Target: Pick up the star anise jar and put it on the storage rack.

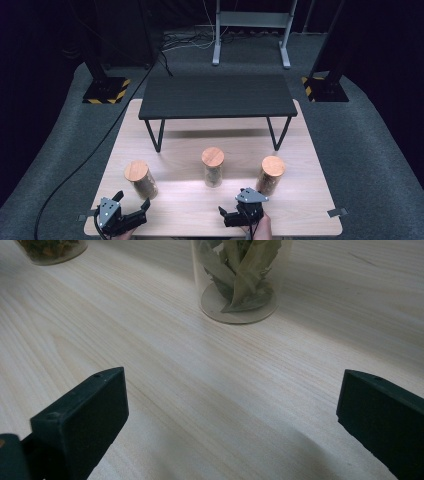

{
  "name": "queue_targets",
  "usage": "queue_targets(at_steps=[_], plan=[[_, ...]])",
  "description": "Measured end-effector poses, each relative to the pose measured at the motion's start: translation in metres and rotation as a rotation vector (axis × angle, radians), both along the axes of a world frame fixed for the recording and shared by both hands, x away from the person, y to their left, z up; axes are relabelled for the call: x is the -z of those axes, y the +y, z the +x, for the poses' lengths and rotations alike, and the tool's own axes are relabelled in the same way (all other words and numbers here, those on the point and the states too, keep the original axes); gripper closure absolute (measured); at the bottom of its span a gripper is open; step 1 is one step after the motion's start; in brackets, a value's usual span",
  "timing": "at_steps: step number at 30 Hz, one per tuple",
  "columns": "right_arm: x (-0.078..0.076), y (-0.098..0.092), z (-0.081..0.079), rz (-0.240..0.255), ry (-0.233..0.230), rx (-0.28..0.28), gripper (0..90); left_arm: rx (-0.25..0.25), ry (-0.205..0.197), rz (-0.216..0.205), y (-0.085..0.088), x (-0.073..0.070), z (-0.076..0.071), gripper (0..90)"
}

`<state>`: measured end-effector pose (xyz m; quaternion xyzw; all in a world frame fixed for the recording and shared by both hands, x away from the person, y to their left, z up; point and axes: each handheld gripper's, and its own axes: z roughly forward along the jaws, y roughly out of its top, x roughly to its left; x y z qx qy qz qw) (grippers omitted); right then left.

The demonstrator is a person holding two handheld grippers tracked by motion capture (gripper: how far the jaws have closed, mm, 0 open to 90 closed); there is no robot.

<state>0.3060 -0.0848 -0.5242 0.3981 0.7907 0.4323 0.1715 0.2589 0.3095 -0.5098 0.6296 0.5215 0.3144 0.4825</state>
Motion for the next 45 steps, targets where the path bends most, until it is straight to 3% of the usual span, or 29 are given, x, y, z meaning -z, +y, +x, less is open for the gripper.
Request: queue_targets(at_steps=[2, 9, 22, 37, 45], plan=[[0.000, -0.001, 0.001, 0.010, 0.004, 0.004, 0.0, 0.000, 0.001, 0.007, 0.000, 0.001, 0.001, 0.0], [0.000, 0.004, 0.001, -0.041, 0.007, -0.001, 0.0, 0.001, 0.007, 0.010, 0.002, 0.004, 0.003, 0.0], [0.000, 0.005, -0.001, -0.054, -0.006, 0.000, 0.0, -0.005, 0.002, 0.028, 0.000, 0.005, 0.013, 0.0], [0.000, 0.006, -0.001, -0.055, -0.007, -0.001, 0.0, 0.054, -0.019, 0.033, -0.006, 0.002, 0.032, 0.0], [0.000, 0.005, -0.001, -0.050, -0.008, 0.002, 0.0, 0.059, -0.030, 0.048, -0.011, 0.001, 0.037, 0.0]])
